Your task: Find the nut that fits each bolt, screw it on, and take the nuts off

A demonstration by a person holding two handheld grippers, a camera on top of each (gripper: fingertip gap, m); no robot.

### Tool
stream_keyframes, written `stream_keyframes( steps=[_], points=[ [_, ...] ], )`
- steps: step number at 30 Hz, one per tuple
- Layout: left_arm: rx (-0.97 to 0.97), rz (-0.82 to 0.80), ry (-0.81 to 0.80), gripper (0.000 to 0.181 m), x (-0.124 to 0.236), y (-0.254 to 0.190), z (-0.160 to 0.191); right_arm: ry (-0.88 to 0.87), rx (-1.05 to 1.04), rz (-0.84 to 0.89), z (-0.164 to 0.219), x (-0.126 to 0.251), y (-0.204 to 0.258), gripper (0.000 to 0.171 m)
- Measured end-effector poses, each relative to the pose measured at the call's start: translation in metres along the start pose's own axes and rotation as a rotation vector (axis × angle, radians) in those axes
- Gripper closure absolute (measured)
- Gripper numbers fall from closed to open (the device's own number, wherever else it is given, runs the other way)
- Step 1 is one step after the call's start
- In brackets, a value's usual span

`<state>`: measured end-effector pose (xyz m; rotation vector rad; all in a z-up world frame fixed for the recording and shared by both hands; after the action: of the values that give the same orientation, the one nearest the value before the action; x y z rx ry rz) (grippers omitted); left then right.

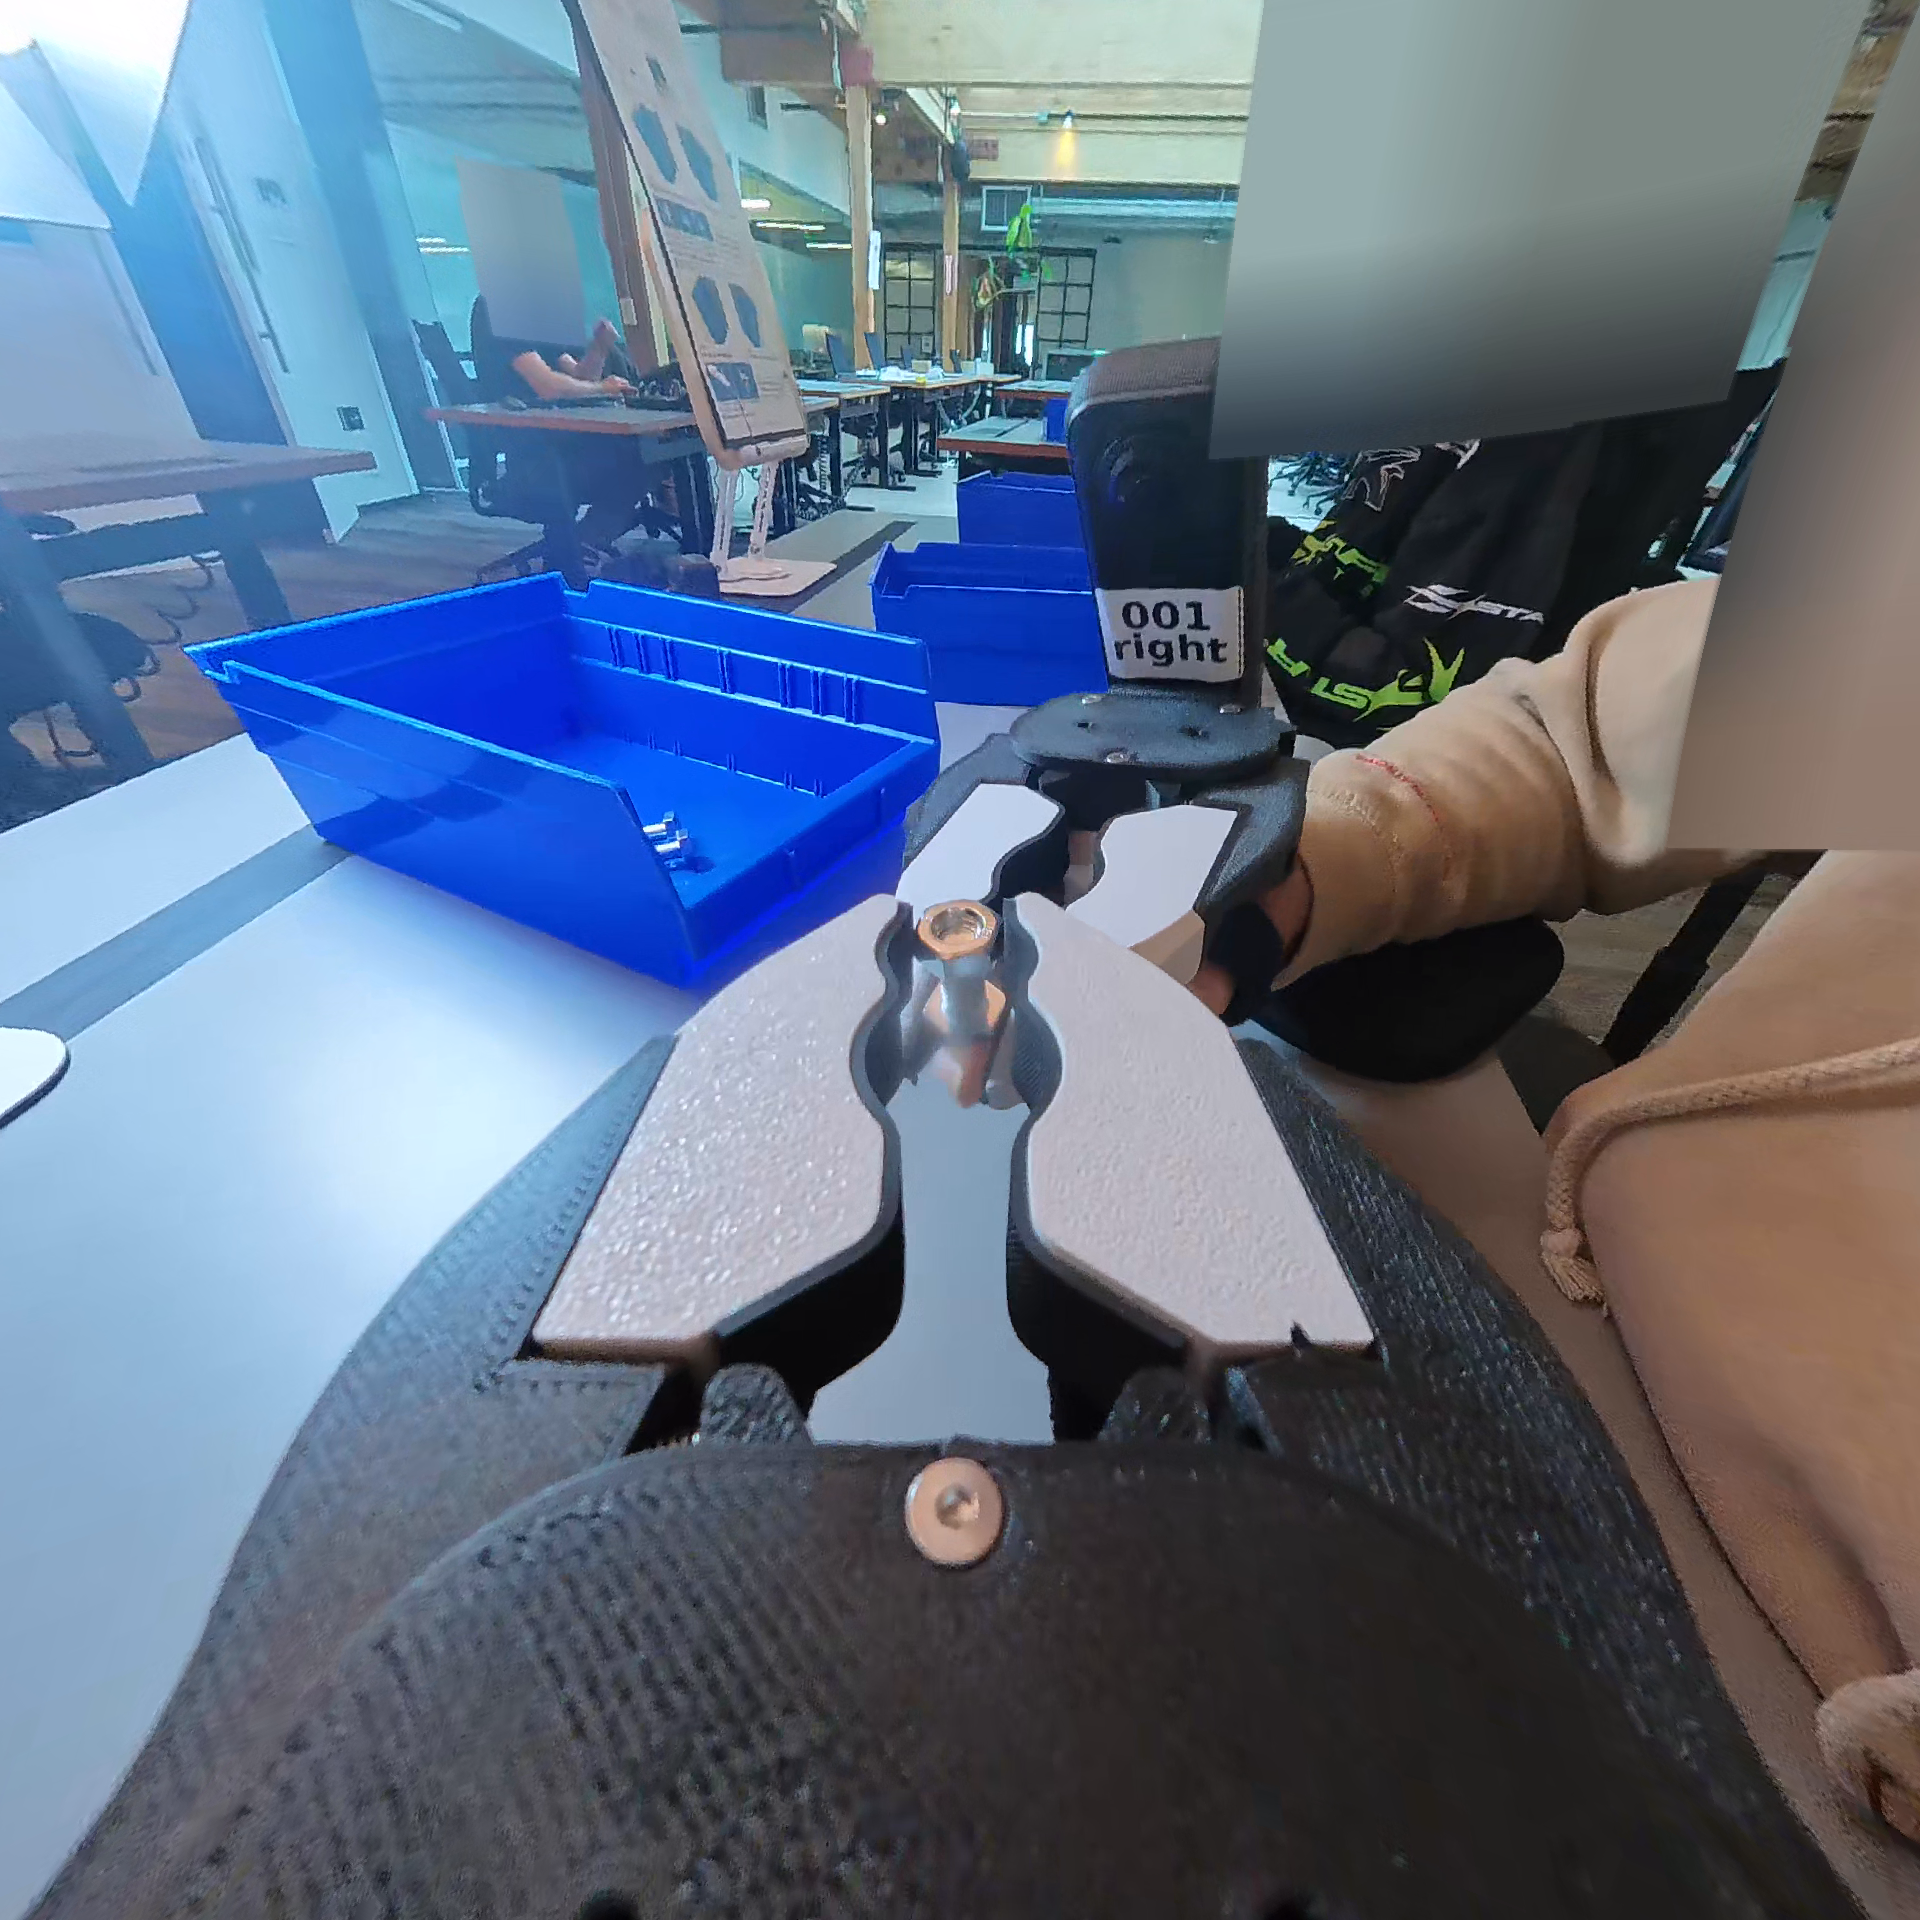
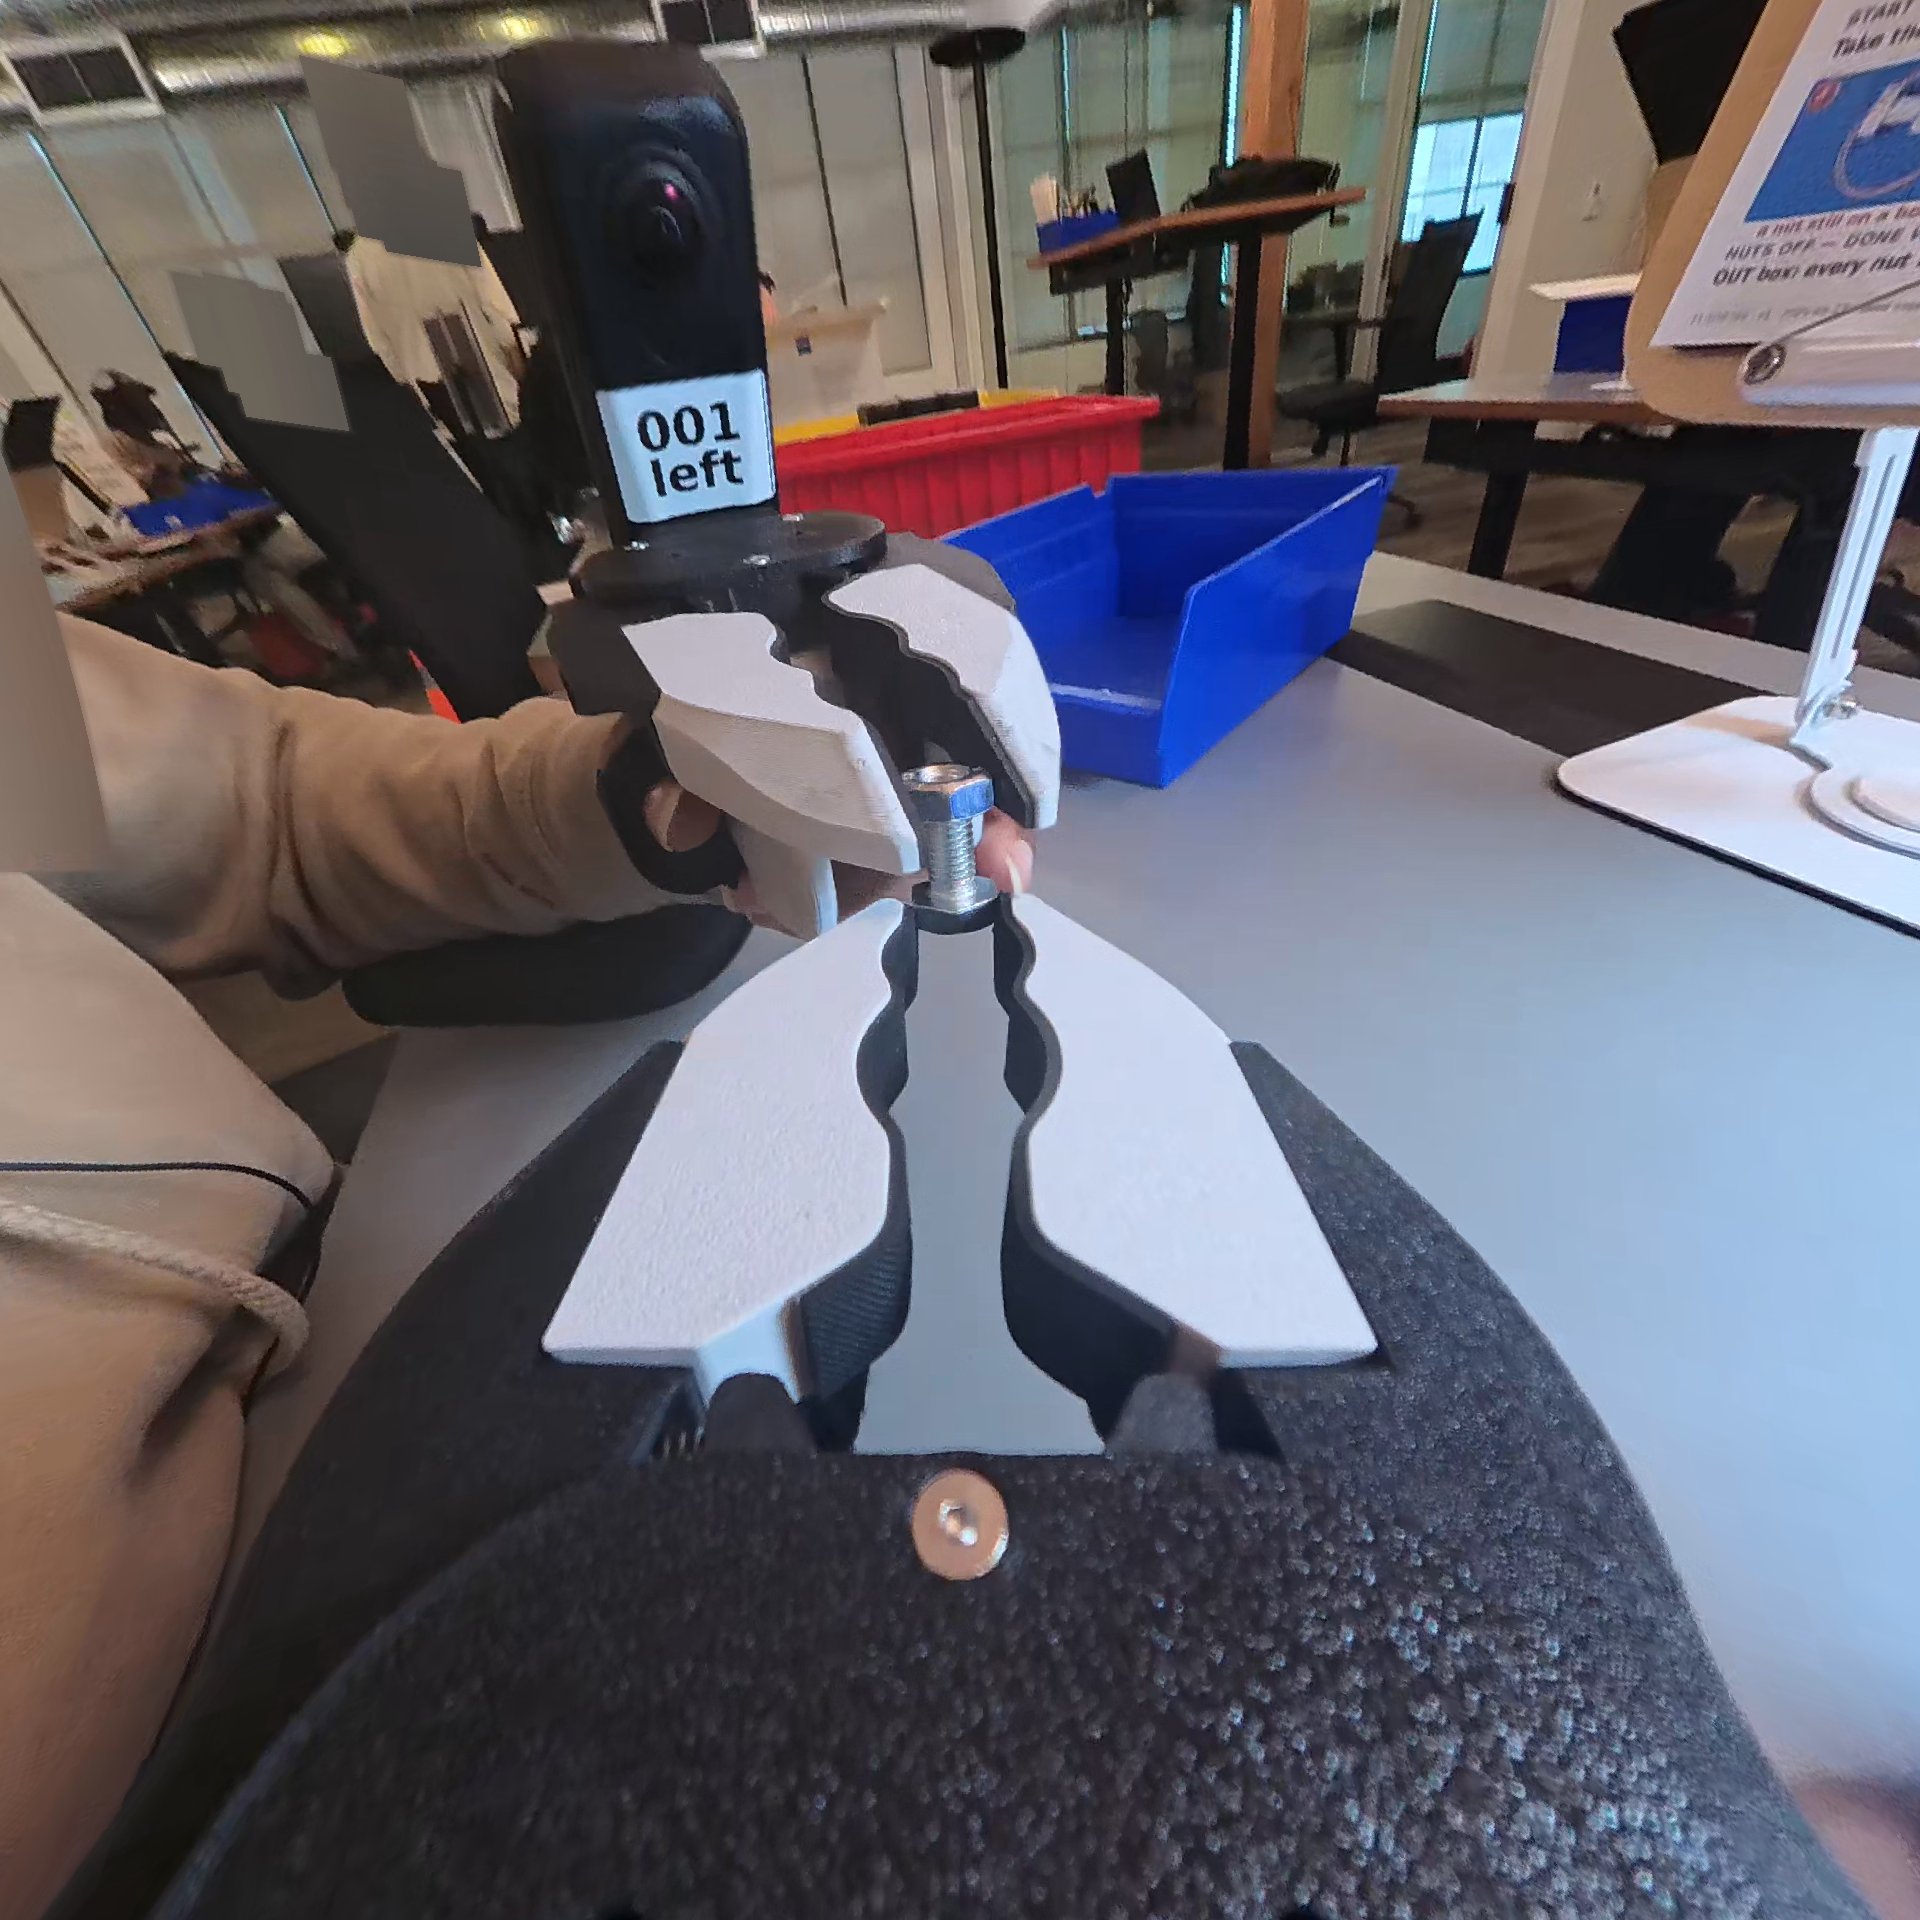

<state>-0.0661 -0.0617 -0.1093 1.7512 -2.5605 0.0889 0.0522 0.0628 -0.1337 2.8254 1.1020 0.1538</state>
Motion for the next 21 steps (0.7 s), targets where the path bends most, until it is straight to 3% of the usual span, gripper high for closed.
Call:
stream_keyframes(
  steps=[9,11,17,21],
  points=[
    [0.002,-0.023,-0.024,0.162,0.004,-0.002,-0.005,-0.08,-0.087,-0.002,-0.001,0.004,-0.005,0.157],
    [0.005,0.021,-0.034,0.178,0.007,-0.003,-0.007,-0.075,-0.103,0.036,-0.002,0.008,-0.009,0.157],
    [-0.005,-0.087,-0.033,0.162,0.004,0.001,-0.006,-0.035,-0.084,0.046,-0.001,0.006,-0.007,0.157],
    [-0.03,-0.063,-0.002,0.155,0.001,-0.003,-0.003,-0.014,-0.072,0.045,-0.001,0.004,-0.004,0.157]
  ],
)
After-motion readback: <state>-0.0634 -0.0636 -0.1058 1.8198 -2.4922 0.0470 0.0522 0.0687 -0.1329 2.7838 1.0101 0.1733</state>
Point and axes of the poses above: each gripper's, where its closed fingertips meet, x back along the fingers, z out of its underside, y = z × x across the jaws, the point moved 10 cm from there along x, back along the fingers, and after that the axes turned 10 degrees about -z, right-handed, at the moved point
